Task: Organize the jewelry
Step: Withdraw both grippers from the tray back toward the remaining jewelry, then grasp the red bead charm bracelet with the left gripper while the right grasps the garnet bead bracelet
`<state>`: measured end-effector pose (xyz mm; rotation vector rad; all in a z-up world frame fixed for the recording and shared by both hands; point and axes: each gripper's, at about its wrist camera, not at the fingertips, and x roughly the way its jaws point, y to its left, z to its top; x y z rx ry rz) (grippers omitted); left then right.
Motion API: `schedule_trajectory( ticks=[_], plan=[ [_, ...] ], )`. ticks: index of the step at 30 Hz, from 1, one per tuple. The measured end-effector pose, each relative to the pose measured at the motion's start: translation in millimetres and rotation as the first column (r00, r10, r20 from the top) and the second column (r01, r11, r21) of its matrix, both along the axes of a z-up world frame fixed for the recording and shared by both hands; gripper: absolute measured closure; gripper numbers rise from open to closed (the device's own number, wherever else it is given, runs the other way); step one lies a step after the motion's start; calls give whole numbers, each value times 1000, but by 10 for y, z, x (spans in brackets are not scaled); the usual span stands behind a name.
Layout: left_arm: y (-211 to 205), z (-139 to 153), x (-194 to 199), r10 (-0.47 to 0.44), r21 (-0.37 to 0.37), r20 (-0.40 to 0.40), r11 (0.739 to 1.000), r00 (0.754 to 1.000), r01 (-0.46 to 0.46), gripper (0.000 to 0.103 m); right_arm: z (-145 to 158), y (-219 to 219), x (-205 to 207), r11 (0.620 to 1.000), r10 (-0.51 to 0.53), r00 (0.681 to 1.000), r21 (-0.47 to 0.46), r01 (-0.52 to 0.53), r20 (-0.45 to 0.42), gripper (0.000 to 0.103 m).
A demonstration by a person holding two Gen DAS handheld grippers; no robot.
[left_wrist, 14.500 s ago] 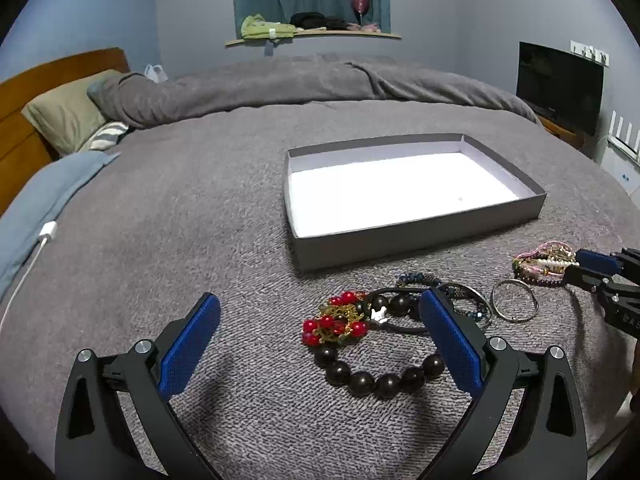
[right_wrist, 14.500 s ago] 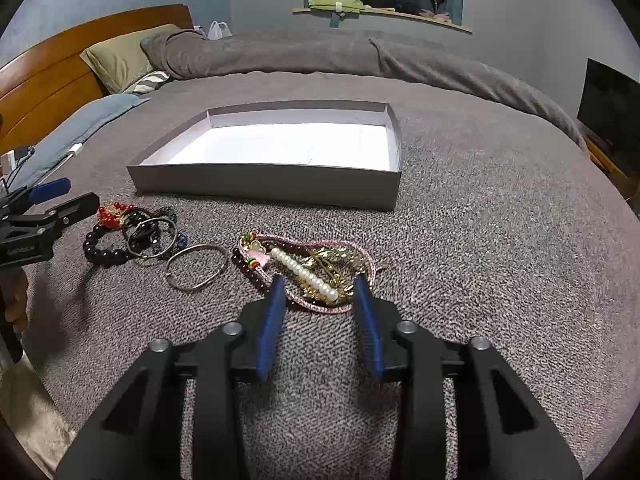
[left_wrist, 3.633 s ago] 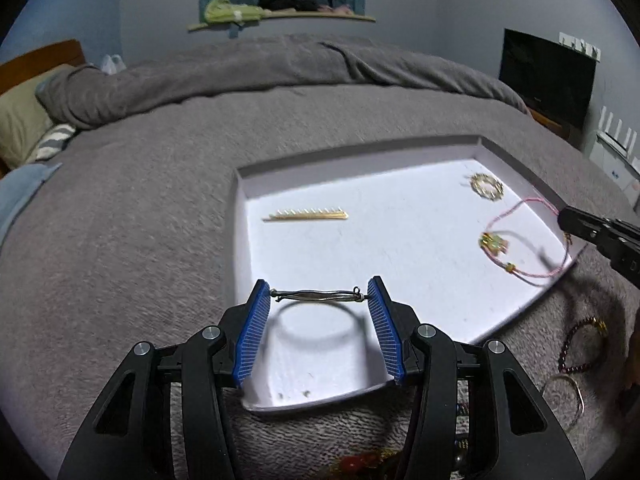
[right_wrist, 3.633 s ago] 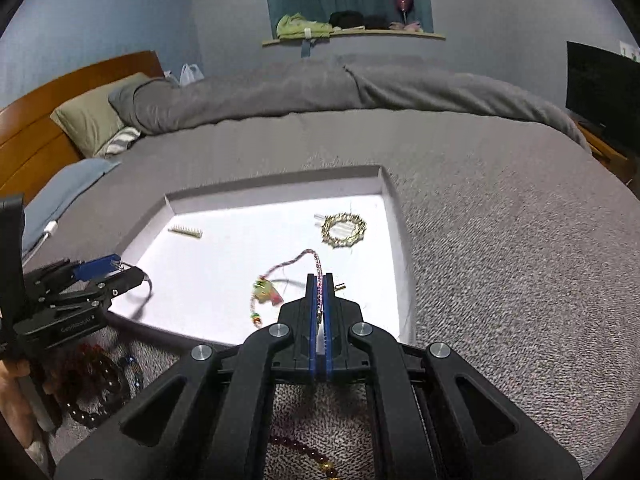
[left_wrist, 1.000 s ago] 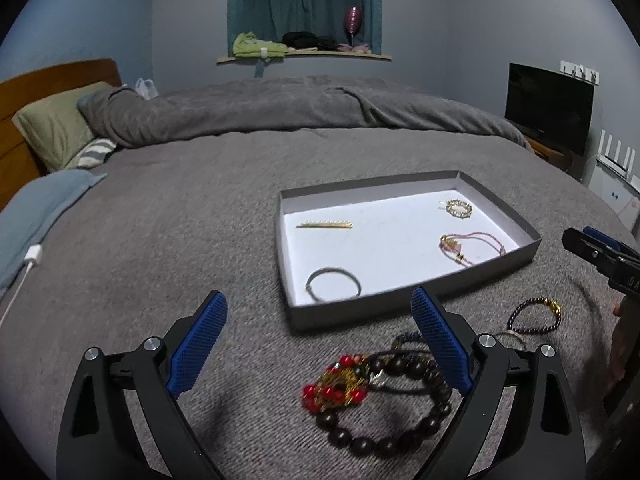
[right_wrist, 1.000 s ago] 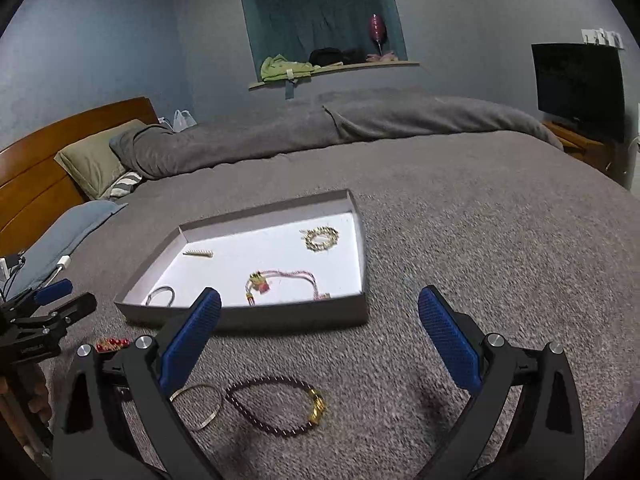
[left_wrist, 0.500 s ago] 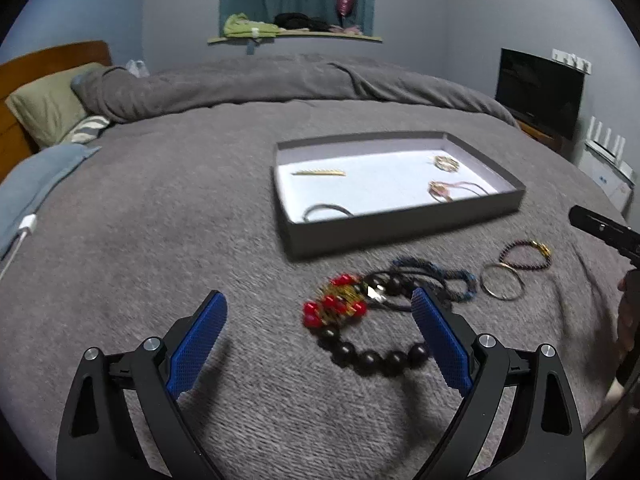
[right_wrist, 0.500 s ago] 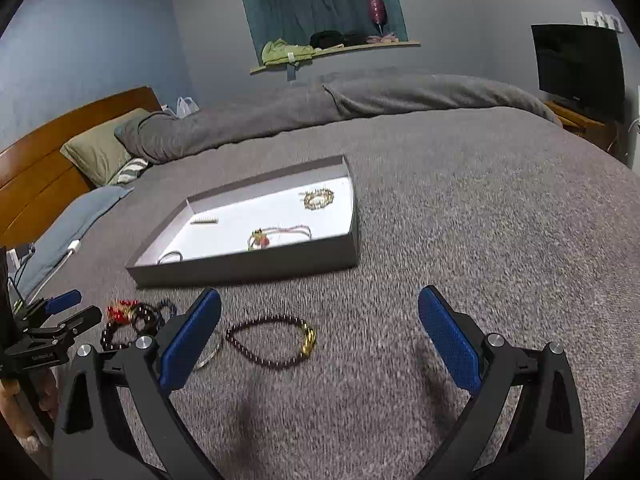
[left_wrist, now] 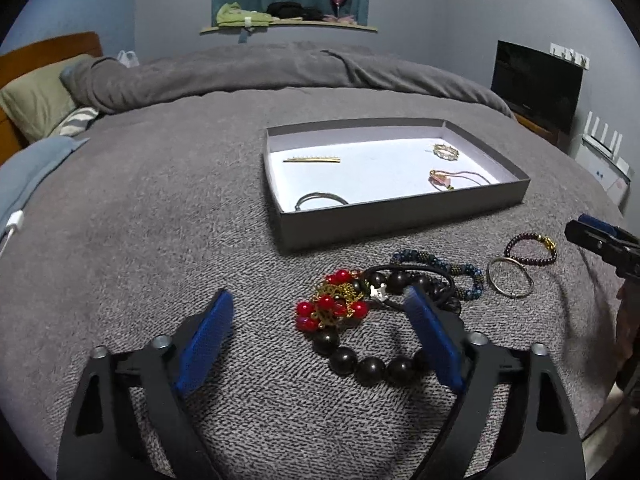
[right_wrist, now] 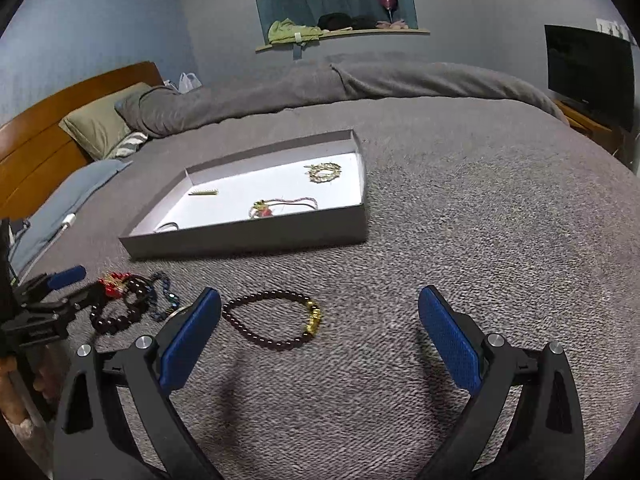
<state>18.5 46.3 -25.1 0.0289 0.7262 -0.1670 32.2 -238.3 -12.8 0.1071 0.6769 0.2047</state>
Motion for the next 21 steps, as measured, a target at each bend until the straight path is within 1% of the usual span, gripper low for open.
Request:
schedule_trajectory(
  ticks=[1, 4, 5, 8, 10, 12, 13, 15, 16, 18, 21],
  plan=[
    [-10, -9, 5, -7, 0, -5, 1000, 1000, 7, 29, -3, -22, 8, 1000, -8, 1000, 5, 8, -3, 6],
    [-43, -32, 13, -12, 15, -11, 1000, 1000, 12, 37, -4, -56, 14, 1000, -11, 1000, 23, 11, -8, 6],
    [-44, -31, 12, -13, 18, -10, 1000, 1000, 13, 38, -8, -57, 13, 1000, -9, 1000, 23, 9, -8, 6],
    [-29, -14, 5, -14, 7, -4, 1000, 1000, 14, 44, -24, -20, 13, 1000, 13, 1000, 16, -13, -17, 6],
    [-8, 2, 6, -5, 3, 3, 1000, 1000, 5, 51, -37, 11, 10, 1000, 23, 999, 6, -23, -22, 8],
    [16, 6, 12, -4, -9, 0, 1000, 1000, 4, 55, -54, 41, 17, 999, 31, 999, -5, -31, -31, 16],
    [16, 1, 16, -5, -9, -3, 1000, 1000, 5, 57, -66, 57, 22, 999, 37, 999, -7, -38, -37, 18],
    [0, -18, 26, -12, 2, -11, 1000, 1000, 12, 61, -85, 84, 26, 999, 48, 998, -9, -49, -49, 29],
    [-10, -27, 30, -15, 6, -15, 1000, 1000, 15, 62, -99, 107, 29, 998, 57, 997, -12, -58, -55, 31],
    [-26, -42, 35, -22, 10, -23, 1000, 999, 23, 63, -120, 139, 30, 997, 66, 996, -24, -67, -62, 41],
    [-45, -52, 36, -31, 14, -30, 999, 999, 32, 64, -154, 179, 38, 996, 76, 995, -41, -79, -72, 49]
  ],
)
